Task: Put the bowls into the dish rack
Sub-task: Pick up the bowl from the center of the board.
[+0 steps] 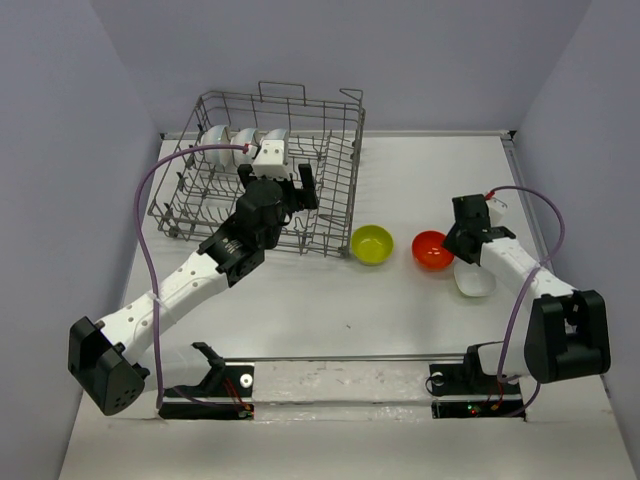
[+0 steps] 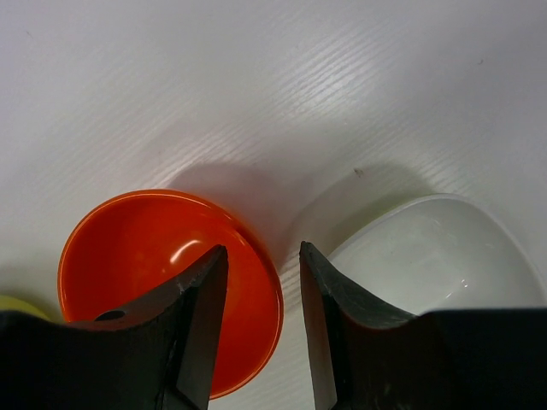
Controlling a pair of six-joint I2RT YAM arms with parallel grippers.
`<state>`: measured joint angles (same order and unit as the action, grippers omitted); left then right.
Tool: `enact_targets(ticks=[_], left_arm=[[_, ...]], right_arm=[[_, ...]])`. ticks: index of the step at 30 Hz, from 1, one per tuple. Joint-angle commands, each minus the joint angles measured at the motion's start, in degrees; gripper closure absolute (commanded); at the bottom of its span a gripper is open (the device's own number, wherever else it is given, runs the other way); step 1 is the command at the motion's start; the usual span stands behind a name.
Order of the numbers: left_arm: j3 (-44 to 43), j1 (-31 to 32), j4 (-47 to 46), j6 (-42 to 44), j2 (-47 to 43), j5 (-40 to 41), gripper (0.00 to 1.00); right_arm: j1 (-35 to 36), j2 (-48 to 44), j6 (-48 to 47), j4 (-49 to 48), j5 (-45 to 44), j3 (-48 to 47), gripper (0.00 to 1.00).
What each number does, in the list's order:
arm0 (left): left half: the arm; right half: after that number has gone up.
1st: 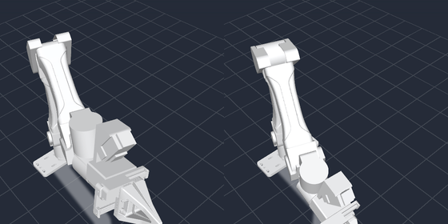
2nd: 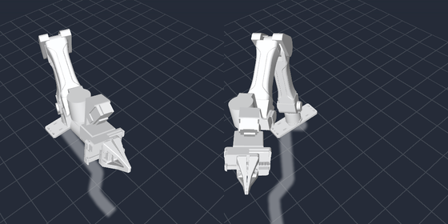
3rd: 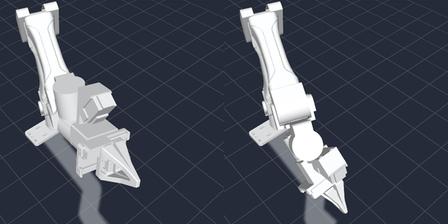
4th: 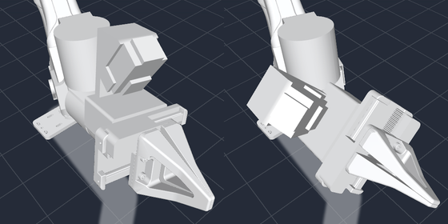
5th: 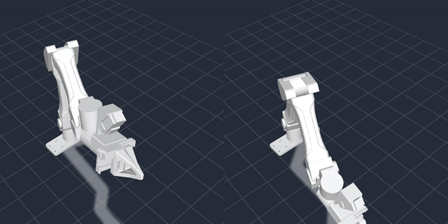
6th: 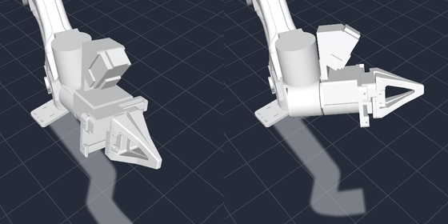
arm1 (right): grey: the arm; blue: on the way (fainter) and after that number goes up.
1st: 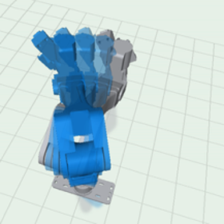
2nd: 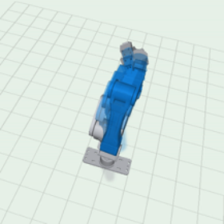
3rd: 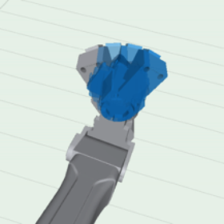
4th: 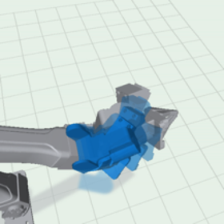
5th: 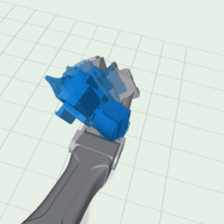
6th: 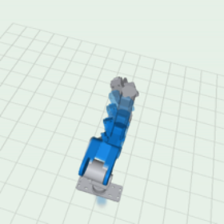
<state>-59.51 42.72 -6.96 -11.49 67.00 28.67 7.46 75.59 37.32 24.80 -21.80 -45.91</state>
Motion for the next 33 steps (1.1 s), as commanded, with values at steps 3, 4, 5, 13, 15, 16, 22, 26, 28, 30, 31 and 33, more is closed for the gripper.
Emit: enact_targets(ticks=[3,4,5,13,15,16,22,26,28,30,31,33], left_arm=[[0.53,0.26,-2.79,-0.47,-0.29,0.78,0.01],[0.53,0.35,-2.88,-0.55,-0.21,0.69,0.01],[0.53,0.35,-2.8,-0.56,-0.21,0.69,0.01],[0.35,0.35,-2.79,-0.64,0.15,0.34,0.01],[0.44,0.35,-2.62,-0.73,0.06,0.25,0.01],[0.44,0.35,-2.62,-0.73,0.06,0.25,0.01],[0.44,0.35,-2.09,-0.82,-0.12,0.25,0.01],[0.09,0.26,-1.39,-0.73,-0.29,0.51,0.01],[0.0,0.35,-1.13,-0.64,-0.38,0.52,0.01],[-0.26,0.35,-0.77,-0.73,-0.38,0.51,0.01],[-0.35,0.26,-0.6,-0.9,-0.47,0.51,0.01],[-0.52,0.35,-0.33,-0.91,-0.47,0.16,0.01]], right_arm=[[-0.43,1.75,-0.14,-3.88,0.53,0.73,0.55],[-0.43,1.84,0.03,-4.05,0.71,0.73,0.55],[-0.43,1.93,0.03,-4.4,1.06,0.65,0.55],[-0.43,4.03,0.3,-5.28,1.85,-0.32,0.56],[-0.43,4.39,0.21,-5.55,1.85,-0.32,0.57],[-0.43,4.48,0.21,-5.55,1.94,-0.32,0.56],[-0.43,5.09,0.47,-6.34,2.2,0.21,0.63],[-0.43,5.18,0.47,-6.52,2.2,0.12,0.7],[-0.43,5.18,0.39,-6.52,2.2,0.03,0.79],[-0.43,5.18,0.38,-6.52,2.2,0.12,0.92],[-0.43,5.18,0.47,-6.43,2.2,0.12,0.95],[-0.43,4.65,0.65,-6.43,2.11,0.21,0.99]])
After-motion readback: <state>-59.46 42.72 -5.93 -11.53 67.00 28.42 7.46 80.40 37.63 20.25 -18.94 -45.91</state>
